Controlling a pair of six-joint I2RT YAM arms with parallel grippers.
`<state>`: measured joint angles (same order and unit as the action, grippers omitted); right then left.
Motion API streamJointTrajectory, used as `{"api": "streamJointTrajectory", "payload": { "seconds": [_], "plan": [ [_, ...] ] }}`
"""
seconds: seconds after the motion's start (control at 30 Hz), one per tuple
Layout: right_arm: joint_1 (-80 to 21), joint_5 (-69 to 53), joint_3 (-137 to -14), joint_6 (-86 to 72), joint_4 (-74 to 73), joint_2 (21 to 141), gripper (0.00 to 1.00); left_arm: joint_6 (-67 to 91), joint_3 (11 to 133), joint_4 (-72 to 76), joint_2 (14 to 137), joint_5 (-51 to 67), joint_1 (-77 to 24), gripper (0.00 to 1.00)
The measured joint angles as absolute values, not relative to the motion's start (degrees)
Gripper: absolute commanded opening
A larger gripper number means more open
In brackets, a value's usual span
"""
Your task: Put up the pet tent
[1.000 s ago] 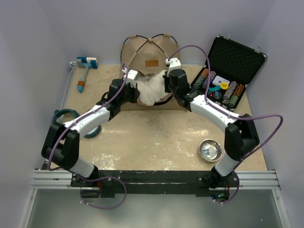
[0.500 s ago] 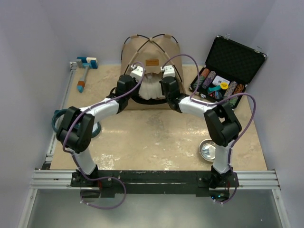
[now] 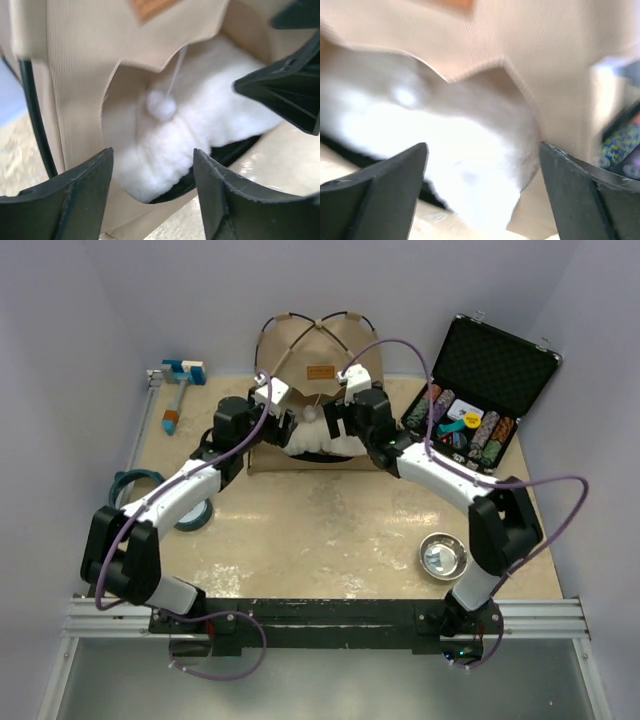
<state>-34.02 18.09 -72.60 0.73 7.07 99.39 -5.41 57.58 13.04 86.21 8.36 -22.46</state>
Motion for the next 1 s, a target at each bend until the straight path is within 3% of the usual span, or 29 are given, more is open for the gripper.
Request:
{"api": "streamJointTrajectory", "payload": {
  "seconds": [0.1, 0.23, 0.47, 0.73, 1.0],
  "plan": [
    [-34.1, 13.0, -72.5, 2.3, 4.9, 93.4, 0.99, -6.0, 57.4, 11.8, 81.4, 12.5, -22.3, 0.72],
    [-34.1, 7.7, -71.2, 4.6, 1.7, 89.1, 0.91, -7.1, 55.5, 9.7, 77.1, 16.9, -21.5, 0.66],
    [-32.1, -0.5, -66.2, 5.3, -4.4, 82.6, 0.92, -13.6, 51.2, 8.0, 76.7, 26.1, -24.0, 0.58],
    [-17.5, -6.3, -68.8, 3.3, -7.2, 75.9, 0.93, -20.4, 66.0, 7.9, 99.0, 27.0, -30.9, 0.43],
    [-5.9, -6.9, -71.3, 3.0, -12.1, 76.7, 0.97, -18.1, 90.8, 7.6, 122.6, 25.5, -33.1, 0.39]
  ]
}}
